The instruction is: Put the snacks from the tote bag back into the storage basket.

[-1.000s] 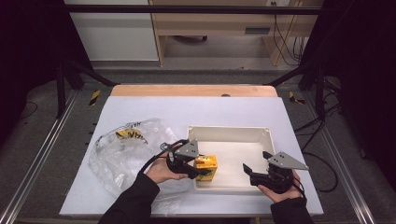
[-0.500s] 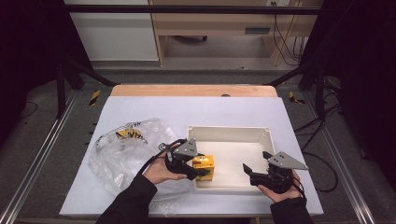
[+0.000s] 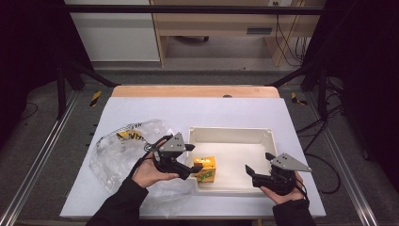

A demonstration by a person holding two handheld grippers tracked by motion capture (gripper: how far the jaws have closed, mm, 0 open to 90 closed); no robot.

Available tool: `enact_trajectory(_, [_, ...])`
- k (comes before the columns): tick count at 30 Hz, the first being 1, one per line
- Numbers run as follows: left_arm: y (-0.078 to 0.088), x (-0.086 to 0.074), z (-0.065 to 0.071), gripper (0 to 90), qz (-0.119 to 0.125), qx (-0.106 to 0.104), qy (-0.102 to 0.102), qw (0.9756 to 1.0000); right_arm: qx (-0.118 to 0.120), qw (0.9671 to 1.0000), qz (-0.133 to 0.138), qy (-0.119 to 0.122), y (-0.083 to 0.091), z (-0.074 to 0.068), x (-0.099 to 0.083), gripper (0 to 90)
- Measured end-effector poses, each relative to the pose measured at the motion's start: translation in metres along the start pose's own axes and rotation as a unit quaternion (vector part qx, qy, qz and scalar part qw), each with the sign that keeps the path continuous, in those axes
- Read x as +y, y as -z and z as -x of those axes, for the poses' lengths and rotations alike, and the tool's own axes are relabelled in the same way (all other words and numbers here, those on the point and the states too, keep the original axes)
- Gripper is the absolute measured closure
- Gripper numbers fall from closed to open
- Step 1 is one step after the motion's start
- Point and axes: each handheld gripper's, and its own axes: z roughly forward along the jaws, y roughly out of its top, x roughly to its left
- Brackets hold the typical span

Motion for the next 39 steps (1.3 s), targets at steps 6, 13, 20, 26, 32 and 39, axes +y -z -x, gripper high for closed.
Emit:
enact_trajectory(6, [0.026, -0.012, -0.001, 19.8, 0.02, 0.04, 0.015, 0.9989, -0.002, 1.0, 0.001, -0.001, 0.0, 0.0, 0.0, 14.8])
enact_trajectory(13, [0.048, -0.031, -0.005, 17.6, 0.039, 0.082, 0.041, 0.9951, -0.007, 1.0, 0.005, -0.002, 0.001, 0.0, 0.0, 14.6])
enact_trajectory(20, [0.065, -0.05, -0.006, 15.5, 0.045, 0.116, 0.056, 0.9907, -0.008, 0.9999, 0.005, -0.004, 0.002, 0.001, -0.001, 14.4])
enact_trajectory(26, [0.078, -0.073, -0.008, 14.7, 0.048, 0.149, 0.08, 0.9844, -0.011, 0.9999, 0.007, -0.001, 0.002, 0.001, -0.001, 13.5])
enact_trajectory(32, [0.091, -0.094, -0.012, 14.7, 0.057, 0.184, 0.108, 0.9752, -0.013, 0.9999, 0.005, -0.001, 0.001, 0.002, -0.002, 12.9])
enact_trajectory(39, [0.102, -0.117, -0.016, 15.8, 0.057, 0.21, 0.139, 0.966, -0.015, 0.9999, 0.005, 0.001, 0.002, 0.003, -0.003, 14.5])
